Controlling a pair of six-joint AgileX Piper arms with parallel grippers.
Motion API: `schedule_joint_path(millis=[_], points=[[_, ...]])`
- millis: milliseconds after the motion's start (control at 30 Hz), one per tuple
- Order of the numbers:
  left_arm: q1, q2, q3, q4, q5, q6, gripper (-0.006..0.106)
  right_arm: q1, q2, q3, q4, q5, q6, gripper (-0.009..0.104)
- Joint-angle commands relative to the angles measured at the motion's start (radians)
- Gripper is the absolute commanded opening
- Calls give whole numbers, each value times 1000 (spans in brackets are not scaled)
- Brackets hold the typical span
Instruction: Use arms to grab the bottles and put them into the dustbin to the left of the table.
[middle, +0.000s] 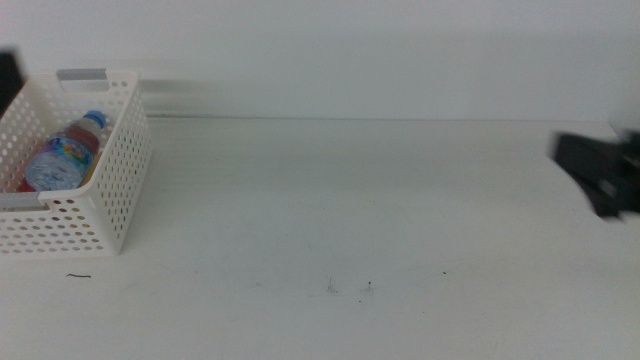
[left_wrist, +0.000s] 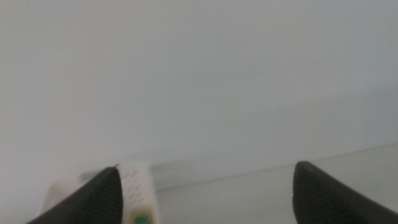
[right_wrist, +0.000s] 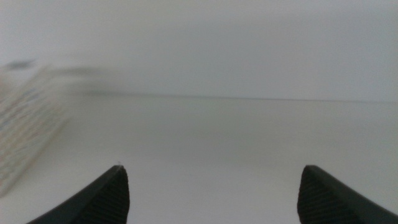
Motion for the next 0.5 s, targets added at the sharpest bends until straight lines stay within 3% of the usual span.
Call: schedule_joint_path(millis=[0,133,467], points=[[45,-75,103,1,-39,-7,94,-87,-106,123,1,-58,-3,85],[103,-203,291,1,-46,-7,94,-199,-320,312,-42,-60,-3,85],[118,-406,641,1,-117,-7,94,-354,-779,601,-50,-53,-3,85]])
